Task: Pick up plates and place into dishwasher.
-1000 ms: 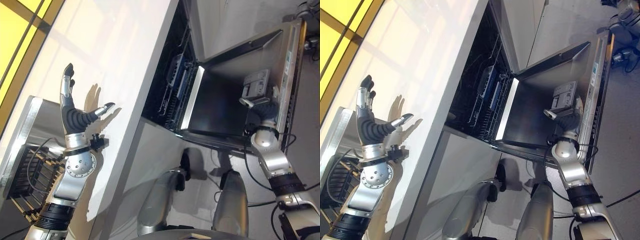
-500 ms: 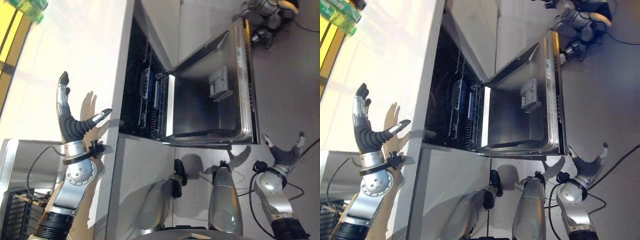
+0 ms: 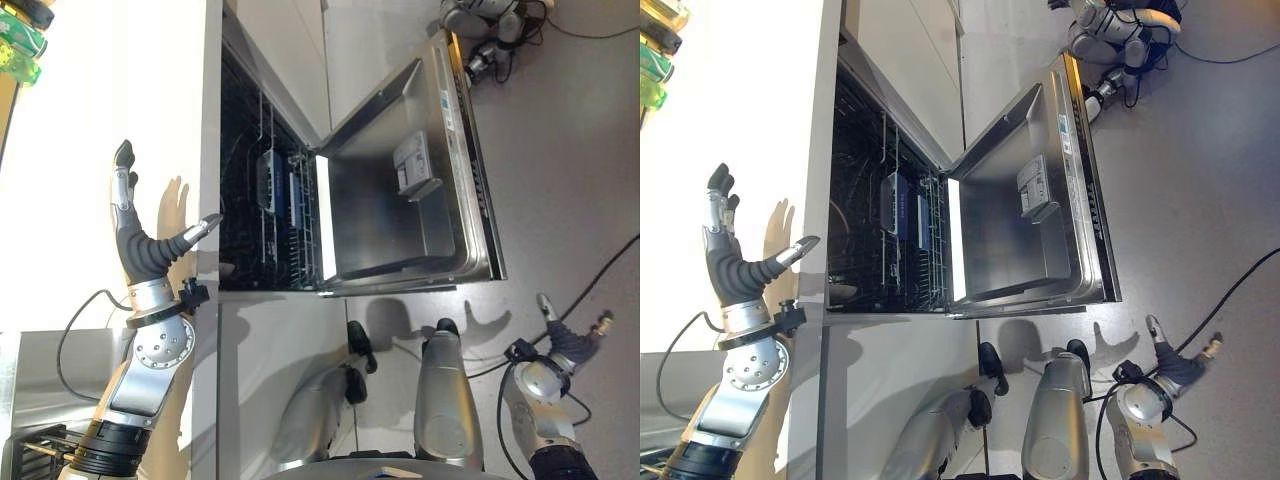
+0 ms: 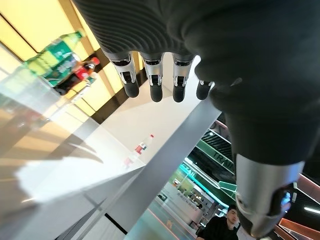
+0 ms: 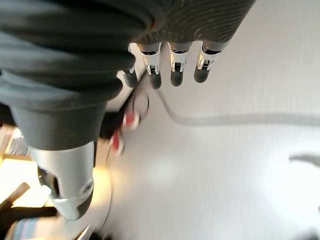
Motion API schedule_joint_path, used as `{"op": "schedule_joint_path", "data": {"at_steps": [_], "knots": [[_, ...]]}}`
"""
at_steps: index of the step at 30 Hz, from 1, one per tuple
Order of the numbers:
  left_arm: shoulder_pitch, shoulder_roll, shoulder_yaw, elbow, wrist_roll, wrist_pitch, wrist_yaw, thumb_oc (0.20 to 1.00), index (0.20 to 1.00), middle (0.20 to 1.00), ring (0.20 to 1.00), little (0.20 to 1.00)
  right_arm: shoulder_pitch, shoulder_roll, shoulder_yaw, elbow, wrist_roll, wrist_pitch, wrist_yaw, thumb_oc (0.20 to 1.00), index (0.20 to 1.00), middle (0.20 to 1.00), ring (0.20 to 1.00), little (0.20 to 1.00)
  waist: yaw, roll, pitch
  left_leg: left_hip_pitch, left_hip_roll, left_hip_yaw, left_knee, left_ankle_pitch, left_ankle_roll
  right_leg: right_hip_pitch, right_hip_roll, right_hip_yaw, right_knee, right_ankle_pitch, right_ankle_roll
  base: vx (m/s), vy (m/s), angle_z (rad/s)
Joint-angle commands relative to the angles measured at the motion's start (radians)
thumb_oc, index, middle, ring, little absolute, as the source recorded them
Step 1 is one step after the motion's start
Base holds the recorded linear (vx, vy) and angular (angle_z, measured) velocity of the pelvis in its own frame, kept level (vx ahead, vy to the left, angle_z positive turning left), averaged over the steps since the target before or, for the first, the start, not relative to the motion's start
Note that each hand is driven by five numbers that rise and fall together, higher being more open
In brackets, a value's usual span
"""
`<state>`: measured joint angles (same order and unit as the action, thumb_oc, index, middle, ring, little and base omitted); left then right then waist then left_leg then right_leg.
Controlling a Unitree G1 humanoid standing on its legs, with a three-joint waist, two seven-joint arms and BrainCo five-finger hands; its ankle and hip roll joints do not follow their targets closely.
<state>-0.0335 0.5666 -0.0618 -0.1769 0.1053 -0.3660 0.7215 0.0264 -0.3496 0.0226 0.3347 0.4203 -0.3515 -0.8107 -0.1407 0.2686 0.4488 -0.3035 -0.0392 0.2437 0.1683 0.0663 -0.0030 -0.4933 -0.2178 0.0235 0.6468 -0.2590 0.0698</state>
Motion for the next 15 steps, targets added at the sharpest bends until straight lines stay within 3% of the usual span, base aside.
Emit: {"op": "schedule_joint_path", "data": {"at_steps": [1, 5, 6, 11, 15], "knots": [[-0.057, -0.035, -0.039, 0.009, 0.053, -0.017, 0.035, 1.0, 1.0, 1.0, 1.0, 1.0, -0.075, -0.027, -0.026, 0.0, 0.081, -0.157, 0.091, 1.0, 1.0, 1.0, 1.0, 1.0, 0.006, 0.086, 0.071, -0.094, -0.029, -0.046, 0.191, -0.123, 0.032, -0.081, -0.038, -0.014, 0.004, 0.089, -0.032, -0.09, -0.03, 0.07], [-0.062, -0.014, -0.053, 0.009, 0.048, -0.034, 0.051, 1.0, 1.0, 1.0, 1.0, 1.0, -0.139, -0.029, -0.033, 0.031, 0.204, -0.274, 0.18, 1.0, 1.0, 1.0, 1.0, 1.0, 0.033, 0.124, 0.071, -0.184, -0.04, -0.043, 0.246, -0.133, 0.035, -0.18, -0.052, -0.013, 0.106, 0.052, -0.05, -0.07, -0.064, 0.04], [-0.063, -0.011, -0.054, 0.009, 0.048, -0.036, 0.049, 1.0, 1.0, 1.0, 1.0, 1.0, -0.146, -0.027, -0.037, 0.037, 0.232, -0.293, 0.196, 1.0, 1.0, 1.0, 1.0, 1.0, 0.036, 0.123, 0.071, -0.186, -0.048, -0.05, 0.269, -0.165, 0.03, -0.183, -0.056, -0.003, 0.136, 0.015, -0.046, 0.0, -0.082, 0.08], [-0.044, 0.005, -0.057, 0.001, 0.037, -0.051, 0.046, 1.0, 1.0, 1.0, 1.0, 1.0, -0.189, -0.021, -0.079, 0.076, 0.4, -0.325, 0.28, 1.0, 1.0, 1.0, 1.0, 1.0, 0.048, 0.136, 0.071, -0.257, -0.055, -0.045, 0.355, -0.198, 0.036, -0.261, -0.057, 0.003, 0.251, -0.035, -0.063, -0.02, -0.06, 0.11], [-0.04, 0.016, -0.071, -0.012, 0.039, -0.065, 0.042, 1.0, 1.0, 1.0, 1.0, 1.0, -0.228, -0.023, -0.122, 0.148, 0.566, -0.285, 0.326, 1.0, 1.0, 1.0, 1.0, 1.0, 0.056, 0.144, 0.071, -0.313, -0.054, -0.04, 0.428, -0.221, 0.041, -0.317, -0.055, 0.015, 0.323, -0.06, -0.072, -0.02, -0.064, 0.08]]}}
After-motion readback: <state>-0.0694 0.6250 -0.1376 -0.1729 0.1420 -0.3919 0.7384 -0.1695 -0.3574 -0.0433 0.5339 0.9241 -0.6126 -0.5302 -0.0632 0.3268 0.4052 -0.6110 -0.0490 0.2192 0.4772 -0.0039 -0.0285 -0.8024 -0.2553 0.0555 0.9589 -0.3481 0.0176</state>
